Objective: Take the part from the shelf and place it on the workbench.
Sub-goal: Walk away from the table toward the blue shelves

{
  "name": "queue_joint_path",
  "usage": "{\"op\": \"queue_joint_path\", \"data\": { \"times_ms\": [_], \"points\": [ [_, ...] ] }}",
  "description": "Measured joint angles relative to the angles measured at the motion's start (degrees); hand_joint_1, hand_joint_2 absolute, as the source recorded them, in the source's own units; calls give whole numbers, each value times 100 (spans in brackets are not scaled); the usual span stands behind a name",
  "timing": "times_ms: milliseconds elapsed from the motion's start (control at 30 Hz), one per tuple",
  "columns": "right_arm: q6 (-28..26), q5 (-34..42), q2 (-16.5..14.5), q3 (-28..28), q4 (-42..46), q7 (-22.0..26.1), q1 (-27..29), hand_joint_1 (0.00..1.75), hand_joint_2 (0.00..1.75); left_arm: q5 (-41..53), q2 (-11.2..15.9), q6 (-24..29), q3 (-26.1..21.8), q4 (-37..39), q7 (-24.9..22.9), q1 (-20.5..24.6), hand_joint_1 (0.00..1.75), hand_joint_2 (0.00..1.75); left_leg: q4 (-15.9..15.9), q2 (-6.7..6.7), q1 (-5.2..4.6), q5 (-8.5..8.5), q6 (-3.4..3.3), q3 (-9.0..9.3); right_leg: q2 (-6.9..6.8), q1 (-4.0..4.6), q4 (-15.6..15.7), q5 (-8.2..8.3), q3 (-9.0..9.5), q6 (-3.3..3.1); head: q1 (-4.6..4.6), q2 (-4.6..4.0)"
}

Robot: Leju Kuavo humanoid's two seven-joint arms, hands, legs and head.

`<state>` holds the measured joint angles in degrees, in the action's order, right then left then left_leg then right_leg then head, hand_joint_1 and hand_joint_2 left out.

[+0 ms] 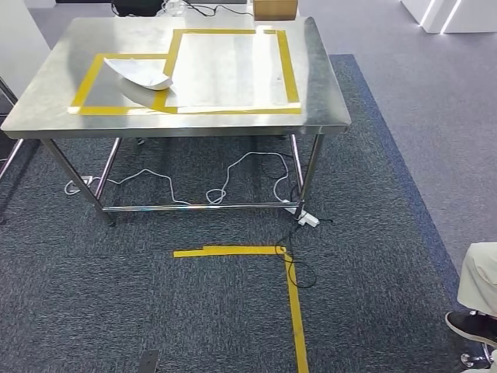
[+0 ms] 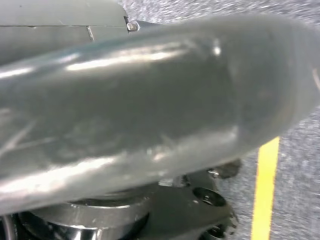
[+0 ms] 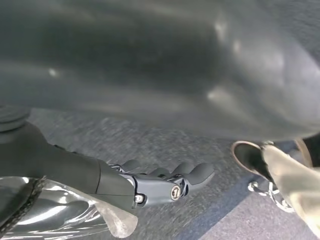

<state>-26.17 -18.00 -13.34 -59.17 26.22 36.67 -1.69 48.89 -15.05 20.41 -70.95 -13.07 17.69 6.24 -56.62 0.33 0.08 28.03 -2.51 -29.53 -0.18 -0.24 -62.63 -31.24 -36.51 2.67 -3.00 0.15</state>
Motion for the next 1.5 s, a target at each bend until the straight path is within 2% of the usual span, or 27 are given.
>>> {"op": "queue_joint_path", "data": {
  "times_ms": [67,100,167,200,233,300,367,433,500,567,600,633,667,767,800,833,900,967,1067,1100,1133,1167,1200,1267,1333,1433,1500],
  "points": [
    [-180,-369,-1,83,-266,-80,-55,0,0,19,10,-2,-17,0,-25,-5,0,0,-8,19,-26,-120,-33,-154,1,-3,-699,-456,-158,25,7,0],
    [-238,-545,-2,143,-386,-179,-81,0,0,48,20,-4,-19,0,-39,-6,0,0,-11,30,-42,-187,-39,-241,1,-3,-953,-512,-169,26,6,0],
    [-272,-889,-2,281,-608,-433,-118,0,0,93,40,-17,-17,0,-61,-6,0,0,-16,41,-76,-326,-40,-417,1,0,-962,-259,59,-1,4,0],
    [-236,-1042,-2,359,-691,-524,-126,0,0,103,44,-26,-17,0,-48,-5,0,0,-17,39,-88,-393,-34,-491,1,5,-677,-78,315,-29,3,0],
    [-184,-1198,-2,450,-762,-602,-133,0,0,104,42,-34,-17,0,-18,-3,0,0,-21,34,-101,-451,-23,-553,-1,17,-249,-4,653,-64,2,0],
    [-89,-1446,-2,642,-865,-728,-155,0,0,122,26,-34,-16,0,57,3,0,0,-28,32,-117,-557,20,-619,-3,47,630,-96,1250,-128,-5,0],
    [-47,-1581,-2,792,-949,-854,-162,0,0,163,3,-22,-12,0,91,9,0,0,-19,40,-110,-655,84,-637,-5,71,981,-182,1417,-181,-9,1],
    [-34,-1630,-3,883,-1028,-915,-139,0,0,193,-12,-13,-8,0,91,4,0,0,-65,24,-92,-611,156,-676,-27,54,977,-88,1331,-253,-8,1],
    [-28,-1648,-4,947,-1080,-937,-118,0,0,199,-16,-5,-8,0,91,-10,0,0,-431,-1,-68,-186,235,-786,-44,27,982,27,1231,-317,-35,0],
    [-5,-1681,-4,1002,-1118,-993,-100,0,0,213,-16,4,-7,0,84,-16,0,0,-1163,-7,-33,336,305,-946,-47,27,951,115,1103,-328,-57,0],
    [16,-1733,-3,1033,-1140,-1057,-90,0,0,236,-16,10,-4,0,71,-18,0,0,-1474,-7,-16,451,330,-983,-53,26,922,149,1035,-319,-55,0],
    [44,-1818,-3,1072,-1158,-1142,-82,0,0,270,-17,22,2,0,55,-19,0,0,-1607,-7,0,442,346,-944,-61,24,882,173,980,-310,-55,0],
    [76,-1935,-2,1125,-1175,-1239,-76,0,0,313,-19,39,11,0,32,-20,0,0,-1505,-6,15,339,356,-800,-66,21,834,190,928,-300,-56,0],
    [163,-2291,-1,1320,-1217,-1501,-54,0,0,409,-22,84,51,1,-28,-13,0,0,-472,123,15,67,325,-115,-110,27,681,207,791,-261,-65,0],
    [174,-2402,1,1388,-1231,-1583,-38,0,0,413,-25,86,63,2,-39,-7,0,0,-248,180,-1,62,291,-6,-139,39,642,212,755,-239,-63,0],
    [180,-2526,3,1467,-1244,-1672,-18,0,0,408,-28,84,73,2,-47,-1,0,0,-152,216,-19,90,250,17,-170,50,616,220,722,-210,-63,0],
    [179,-2739,8,1623,-1268,-1809,16,0,0,402,-39,78,83,2,-61,-7,0,0,-119,156,-22,55,153,-41,-242,53,593,228,688,-149,-58,0],
    [186,-2906,11,1770,-1291,-1920,29,0,0,433,-54,89,99,2,-106,-11,0,0,-89,85,-6,-7,51,-89,-198,39,433,82,584,-83,-44,0],
    [244,-3105,25,1953,-1329,-2078,44,0,0,490,-66,101,136,2,-150,-5,0,0,-79,-25,-10,-111,-34,-210,-32,15,-588,-500,117,-22,-25,0],
    [268,-3153,36,2004,-1338,-2107,58,0,0,502,-67,99,141,2,-149,-7,0,0,-81,-70,-18,-144,-37,-252,-15,12,-923,-621,-28,-16,-28,0],
    [291,-3188,47,2052,-1346,-2123,75,0,0,510,-67,95,145,2,-147,-10,0,0,-83,-123,-25,-175,-34,-287,-4,12,-1070,-628,-80,-19,-28,0],
    [311,-3210,56,2094,-1354,-2128,88,0,0,512,-67,91,151,2,-142,-12,0,0,-85,-183,-31,-204,-27,-316,9,12,-994,-530,-21,-31,-28,0],
    [332,-3231,64,2130,-1359,-2128,97,0,0,510,-67,81,157,2,-131,-12,0,0,-85,-245,-36,-232,-16,-337,44,12,-678,-343,161,-53,-29,0],
    [375,-3287,81,2199,-1367,-2128,96,0,0,473,-70,28,165,2,-81,-2,0,0,-95,-366,-49,-281,18,-377,269,7,177,-23,622,-119,-29,0],
    [408,-3359,97,2261,-1373,-2138,95,0,0,427,-71,-66,166,2,-17,10,0,0,-109,-473,-51,-328,77,-426,431,10,637,63,844,-161,-32,0],
    [436,-3478,108,2351,-1381,-2198,95,0,0,445,-59,-120,167,2,19,-3,0,0,-131,-584,-37,-363,186,-490,280,3,707,113,855,-227,-32,0],
    [451,-3558,111,2416,-1389,-2217,97,0,0,455,-54,-119,167,2,22,-12,0,0,-451,-418,-37,-113,246,-639,128,-30,741,181,853,-287,-73,0]
  ]
}}
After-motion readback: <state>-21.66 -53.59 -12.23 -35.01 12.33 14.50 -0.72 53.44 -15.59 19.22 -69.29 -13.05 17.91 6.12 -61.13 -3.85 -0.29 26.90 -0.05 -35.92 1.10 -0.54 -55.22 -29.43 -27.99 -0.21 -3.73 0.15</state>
